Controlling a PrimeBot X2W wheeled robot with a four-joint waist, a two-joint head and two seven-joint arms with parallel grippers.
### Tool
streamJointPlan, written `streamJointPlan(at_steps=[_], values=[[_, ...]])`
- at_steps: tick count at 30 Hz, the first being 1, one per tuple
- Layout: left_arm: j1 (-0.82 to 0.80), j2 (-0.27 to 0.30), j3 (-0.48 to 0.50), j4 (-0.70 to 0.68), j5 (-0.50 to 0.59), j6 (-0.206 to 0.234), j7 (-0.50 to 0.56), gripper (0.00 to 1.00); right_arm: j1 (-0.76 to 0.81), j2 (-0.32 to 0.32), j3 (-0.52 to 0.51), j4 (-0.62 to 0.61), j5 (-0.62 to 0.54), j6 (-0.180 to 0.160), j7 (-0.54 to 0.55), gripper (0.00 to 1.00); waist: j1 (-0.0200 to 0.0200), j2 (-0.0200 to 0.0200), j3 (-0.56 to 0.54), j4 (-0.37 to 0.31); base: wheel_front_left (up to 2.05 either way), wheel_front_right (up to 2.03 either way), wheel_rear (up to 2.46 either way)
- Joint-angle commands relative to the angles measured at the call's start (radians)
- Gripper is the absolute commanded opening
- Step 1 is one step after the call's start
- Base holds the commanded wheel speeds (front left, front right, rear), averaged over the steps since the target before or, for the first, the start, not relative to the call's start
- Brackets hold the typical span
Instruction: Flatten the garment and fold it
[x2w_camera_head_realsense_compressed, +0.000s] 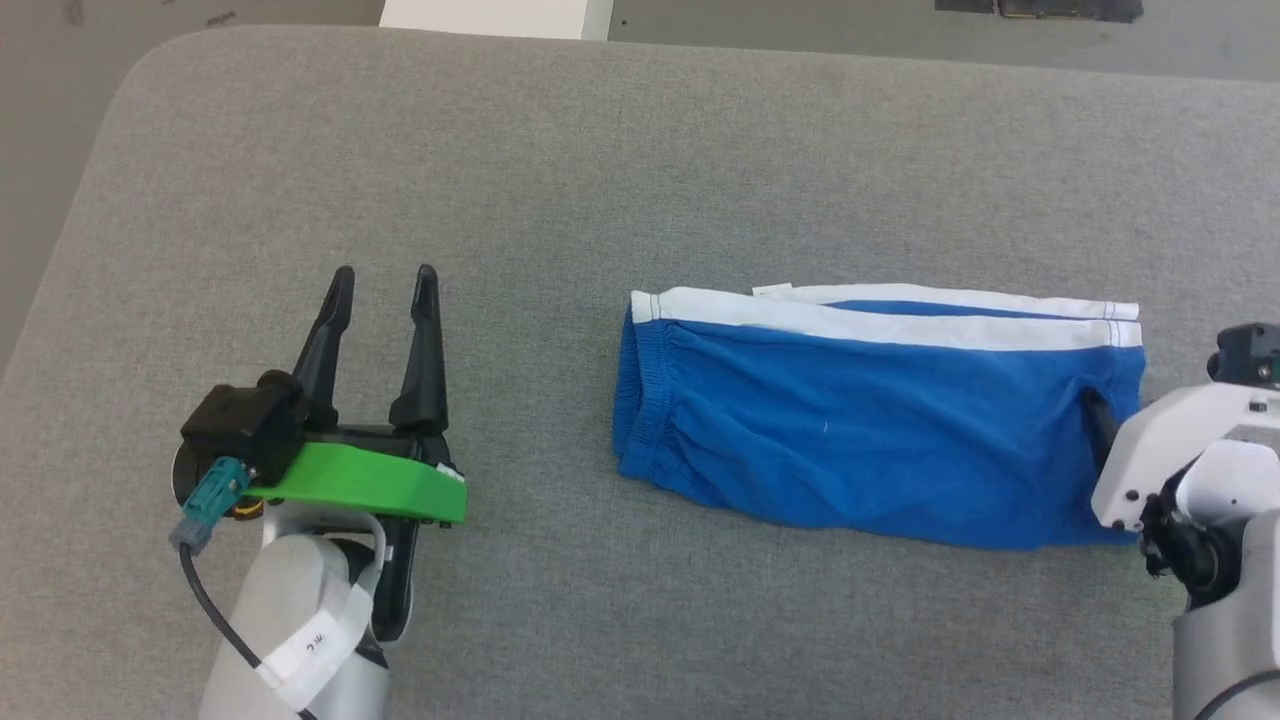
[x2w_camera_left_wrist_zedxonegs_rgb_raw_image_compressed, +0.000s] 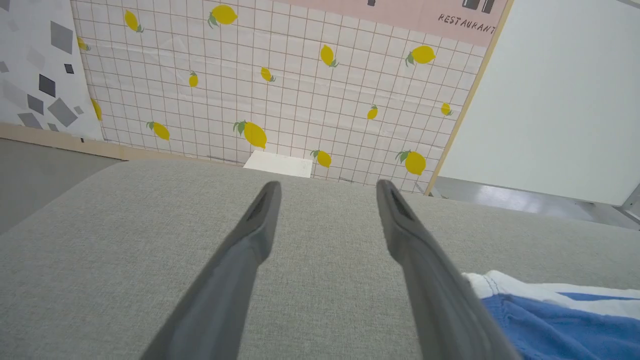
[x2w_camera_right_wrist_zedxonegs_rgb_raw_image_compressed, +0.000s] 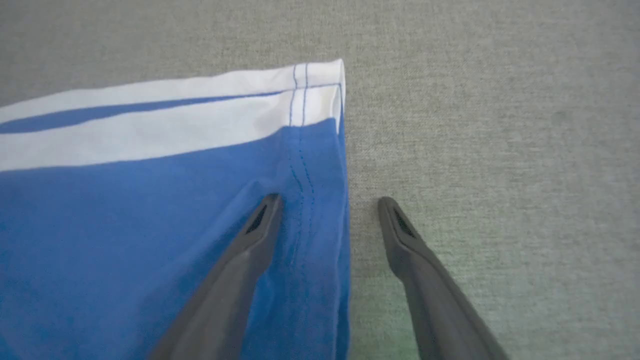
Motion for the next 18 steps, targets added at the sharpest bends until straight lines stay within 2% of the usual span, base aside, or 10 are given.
streamJointPlan(at_steps=[1, 2, 3, 4, 6, 7, 10, 13, 18], values=[[-0.013, -0.008, 0.010, 0.006, 0.016, -0.008, -0.005, 1.00, -0.015, 0.000, 0.000, 0.014, -0.011, -0.002, 0.035, 1.00, 0.0000, 0.0000, 0.001, -0.002, 0.00, 0.00, 0.00], [-0.013, -0.012, 0.017, 0.012, 0.022, -0.013, -0.005, 1.00, -0.020, 0.000, 0.001, 0.022, -0.006, -0.002, 0.066, 0.93, 0.0000, 0.0000, 0.002, -0.003, 0.00, 0.00, 0.00], [-0.012, -0.017, 0.022, 0.017, 0.025, -0.017, -0.005, 1.00, -0.024, 0.000, 0.002, 0.029, 0.006, -0.002, 0.095, 0.64, 0.0000, 0.0000, 0.003, -0.004, 0.00, 0.00, 0.00], [-0.011, -0.020, 0.026, 0.021, 0.027, -0.019, -0.005, 1.00, -0.026, 0.000, 0.005, 0.032, 0.018, -0.002, 0.116, 0.42, 0.0000, 0.0000, 0.003, -0.005, 0.00, 0.00, 0.00], [-0.008, -0.026, 0.032, 0.029, 0.030, -0.025, -0.005, 1.00, -0.029, 0.000, 0.012, 0.034, 0.063, -0.002, 0.151, 0.18, 0.0000, 0.0000, 0.002, -0.006, 0.00, 0.00, 0.00], [-0.006, -0.028, 0.035, 0.033, 0.032, -0.027, -0.005, 1.00, -0.029, 0.000, 0.016, 0.032, 0.091, -0.002, 0.160, 0.00, 0.0000, 0.0000, 0.002, -0.006, 0.00, 0.00, 0.00], [-0.001, -0.033, 0.045, 0.041, 0.035, -0.032, -0.005, 1.00, -0.018, 0.000, 0.022, 0.006, 0.124, -0.002, 0.157, 0.00, 0.0000, 0.0000, -0.003, -0.009, 0.00, 0.00, 0.00], [0.005, -0.038, 0.057, 0.049, 0.038, -0.036, -0.005, 1.00, 0.009, -0.001, -0.035, -0.075, 0.107, -0.002, 0.072, 0.00, 0.0000, 0.0000, -0.014, -0.008, 0.00, 0.00, 0.00], [0.013, -0.041, 0.063, 0.049, 0.040, -0.037, -0.005, 1.00, 0.053, -0.040, -0.084, -0.181, 0.053, -0.002, 0.018, 0.00, 0.0000, 0.0000, -0.025, -0.005, 0.00, 0.00, 0.00]])
